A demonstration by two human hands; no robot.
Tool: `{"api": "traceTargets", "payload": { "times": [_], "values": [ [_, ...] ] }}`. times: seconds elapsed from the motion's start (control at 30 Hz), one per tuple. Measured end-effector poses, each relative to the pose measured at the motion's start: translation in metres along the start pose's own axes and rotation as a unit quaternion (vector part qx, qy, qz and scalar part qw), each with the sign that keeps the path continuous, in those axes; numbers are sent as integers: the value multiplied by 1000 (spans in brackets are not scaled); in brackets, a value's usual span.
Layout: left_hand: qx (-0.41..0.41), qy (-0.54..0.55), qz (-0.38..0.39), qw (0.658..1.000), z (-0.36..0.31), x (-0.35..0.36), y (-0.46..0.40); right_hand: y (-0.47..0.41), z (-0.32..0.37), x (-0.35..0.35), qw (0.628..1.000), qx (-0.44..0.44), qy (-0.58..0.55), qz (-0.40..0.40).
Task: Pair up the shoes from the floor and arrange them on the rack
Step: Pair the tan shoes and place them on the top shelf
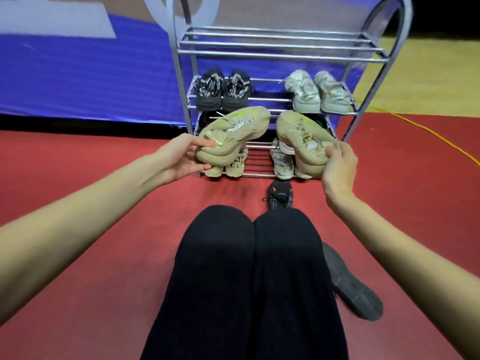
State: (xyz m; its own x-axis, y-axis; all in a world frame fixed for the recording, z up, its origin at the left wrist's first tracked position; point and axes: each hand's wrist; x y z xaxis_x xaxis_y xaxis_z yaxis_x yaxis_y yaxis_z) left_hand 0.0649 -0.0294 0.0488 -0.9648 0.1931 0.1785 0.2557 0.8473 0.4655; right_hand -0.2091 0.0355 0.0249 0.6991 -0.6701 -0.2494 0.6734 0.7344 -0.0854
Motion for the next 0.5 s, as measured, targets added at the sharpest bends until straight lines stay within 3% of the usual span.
{"api": "traceTargets", "payload": {
  "times": [0.17, 0.5],
  "values": [
    [65, 29, 14, 997, -27, 4, 23, -5, 28, 0, 998, -49, -29, 28],
    [144, 74, -78, 984, -100, 9, 2, -54, 84, 57, 993, -75, -86, 37]
  ]
}}
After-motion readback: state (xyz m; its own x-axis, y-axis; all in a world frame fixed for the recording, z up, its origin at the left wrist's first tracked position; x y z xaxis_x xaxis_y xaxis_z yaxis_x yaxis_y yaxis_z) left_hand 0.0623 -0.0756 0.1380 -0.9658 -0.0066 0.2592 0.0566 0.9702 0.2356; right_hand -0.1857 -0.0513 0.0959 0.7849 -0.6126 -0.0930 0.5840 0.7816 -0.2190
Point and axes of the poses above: each hand's wrist, its own y-axis away from the middle knuckle, its own x-axis out of the palm, z = x × y
